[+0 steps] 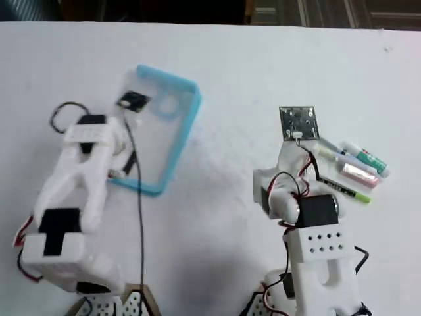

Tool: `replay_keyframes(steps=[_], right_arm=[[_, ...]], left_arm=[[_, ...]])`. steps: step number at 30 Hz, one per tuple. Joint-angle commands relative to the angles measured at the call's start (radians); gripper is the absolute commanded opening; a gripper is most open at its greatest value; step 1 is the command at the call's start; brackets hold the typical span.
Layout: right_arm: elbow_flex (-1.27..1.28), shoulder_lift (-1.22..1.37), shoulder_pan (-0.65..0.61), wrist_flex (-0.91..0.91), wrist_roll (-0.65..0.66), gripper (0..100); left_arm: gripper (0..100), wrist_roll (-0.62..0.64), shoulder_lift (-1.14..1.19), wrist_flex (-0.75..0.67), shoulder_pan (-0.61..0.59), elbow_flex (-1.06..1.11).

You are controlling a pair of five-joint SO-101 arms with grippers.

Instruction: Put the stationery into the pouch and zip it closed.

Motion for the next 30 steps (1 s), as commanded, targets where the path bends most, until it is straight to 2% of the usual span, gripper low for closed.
replay_keyframes(steps=[1,4,6,8,11,12,15,18,20,26,30], right_arm=[[-0.035,0.002,-0.004,-0.031,-0.002,14.2],[-0.035,0.004,-0.010,-0.044,-0.006,14.2],[-0.035,0.005,-0.035,-0.038,-0.009,14.0],[-0.035,0.005,-0.074,-0.036,-0.011,11.1],[-0.043,0.018,-0.145,-0.054,-0.011,1.0],[-0.043,0.035,-0.163,-0.064,-0.011,1.5],[-0.049,0.111,-0.186,-0.102,-0.015,3.7],[-0.110,0.194,-0.177,-0.108,-0.121,3.7],[-0.160,0.245,-0.166,-0.107,-0.183,3.6],[-0.183,0.340,-0.165,-0.090,-0.195,1.6],[-0.183,0.352,-0.165,-0.082,-0.193,1.6]], left_arm=[[2,-0.068,-0.197,0.018,-0.107,0.043],[2,-0.124,-0.364,0.014,-0.185,0.104],[2,-0.109,-0.456,-0.032,-0.229,0.132],[2,-0.048,-0.515,-0.100,-0.282,0.133],[2,0.086,-0.524,-0.203,-0.314,0.120],[2,0.130,-0.524,-0.222,-0.311,0.109],[5,0.287,-0.495,-0.241,-0.231,0.041],[20,0.362,-0.420,-0.239,-0.096,-0.058],[28,0.460,-0.337,-0.239,-0.018,-0.138],[27,0.611,0.076,-0.233,0.124,-0.560],[27,0.669,0.409,-0.138,0.166,-0.961]])
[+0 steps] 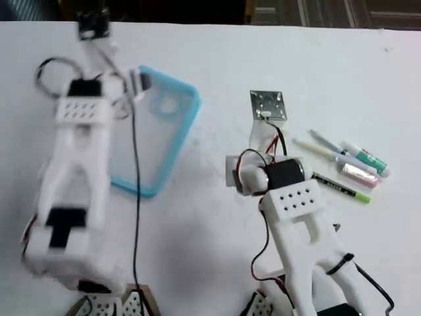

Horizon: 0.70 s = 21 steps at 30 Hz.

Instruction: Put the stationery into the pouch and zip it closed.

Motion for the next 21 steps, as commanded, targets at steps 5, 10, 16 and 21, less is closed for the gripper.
replay_keyframes(steps=[5,10,16,21], right_arm=[[-0.041,0.001,0.005,0.008,-0.006,1.6],[-0.040,0.001,0.005,0.012,-0.006,1.6],[-0.040,0.004,0.005,0.005,-0.006,1.7],[-0.040,0.004,0.005,0.005,-0.006,1.8]], left_arm=[[23,0.044,0.636,0.190,0.065,-0.887],[18,0.038,0.986,0.204,0.081,-1.401],[15,-0.057,1.069,0.127,0.088,-1.372],[14,-0.183,1.058,0.210,0.088,-1.292]])
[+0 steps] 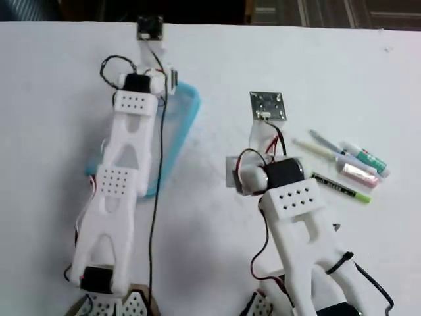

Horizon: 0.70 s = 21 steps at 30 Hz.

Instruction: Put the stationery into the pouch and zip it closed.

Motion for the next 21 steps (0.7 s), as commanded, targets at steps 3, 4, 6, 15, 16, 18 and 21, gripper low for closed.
replay_keyframes(steps=[3,4,6,15,16,18,21], right_arm=[[-0.040,0.002,0.005,0.001,-0.006,1.9],[-0.040,0.002,0.005,0.001,-0.006,1.9],[-0.040,0.002,0.005,0.001,-0.006,1.9],[-0.040,0.002,0.005,0.004,-0.005,2.0],[-0.040,0.002,0.005,0.005,-0.005,2.1],[-0.040,0.002,0.005,0.007,-0.005,2.1],[-0.044,0.002,0.005,0.007,-0.005,2.2]], left_arm=[[14,-0.167,-0.021,0.212,0.008,-0.074],[14,-0.235,-0.021,0.279,0.016,-0.107],[14,-0.351,-0.015,0.410,0.030,-0.152],[2,-0.466,-0.038,0.632,-0.054,-0.023],[3,-0.466,-0.061,0.632,-0.073,0.011],[2,-0.466,-0.124,0.632,-0.108,0.107],[2,-0.466,-0.249,0.632,-0.143,0.278]])
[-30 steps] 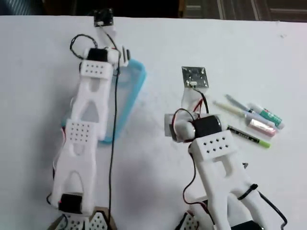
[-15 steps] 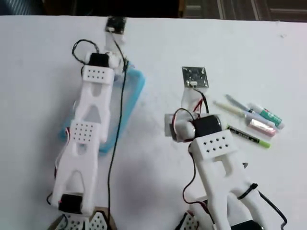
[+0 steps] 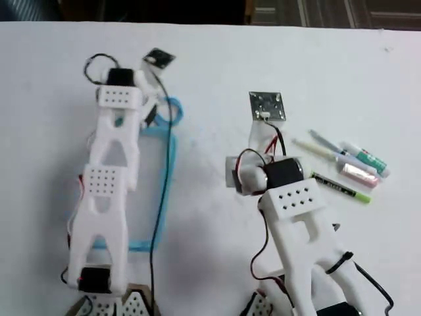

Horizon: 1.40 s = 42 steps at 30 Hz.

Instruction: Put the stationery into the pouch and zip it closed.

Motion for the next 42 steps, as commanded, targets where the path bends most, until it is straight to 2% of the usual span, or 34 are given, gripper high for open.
replay_keyframes(steps=[1,6,11,13,15,17,18,22,25,28,36,42], right_arm=[[-0.046,0.002,0.007,0.004,-0.005,2.2],[-0.048,0.004,-0.002,-0.021,-0.003,5.1],[-0.048,0.004,-0.016,-0.056,-0.003,21.4],[-0.049,0.004,-0.041,-0.050,-0.003,24.9],[-0.049,0.004,-0.054,-0.050,-0.003,25.1],[-0.075,0.004,-0.053,-0.044,-0.003,25.1],[-0.101,0.004,-0.053,-0.025,-0.003,25.1],[-0.298,0.047,-0.074,0.104,0.000,25.1],[-0.480,0.176,-0.131,0.243,0.092,25.1],[-0.652,0.341,-0.199,0.314,0.118,25.1],[-1.057,0.851,-0.272,0.317,0.123,25.1],[-1.432,1.230,-0.274,0.274,0.121,25.1]], left_arm=[[2,-0.005,-0.176,0.015,-0.054,0.193],[2,0.000,-0.446,0.009,-0.035,0.416],[2,0.169,-0.664,-0.006,0.071,0.470],[2,0.229,-0.734,0.002,0.088,0.470],[2,0.322,-0.799,0.003,0.056,0.465],[2,0.448,-0.851,-0.012,-0.065,0.462],[2,0.463,-0.872,-0.015,-0.125,0.466],[2,0.462,-0.954,0.015,-0.306,0.529],[2,0.393,-1.046,0.009,-0.406,0.664],[2,0.333,-1.162,0.002,-0.473,0.810],[2,0.184,-1.543,-0.196,-0.552,1.326],[2,0.172,-1.751,-0.347,-0.615,1.717]])
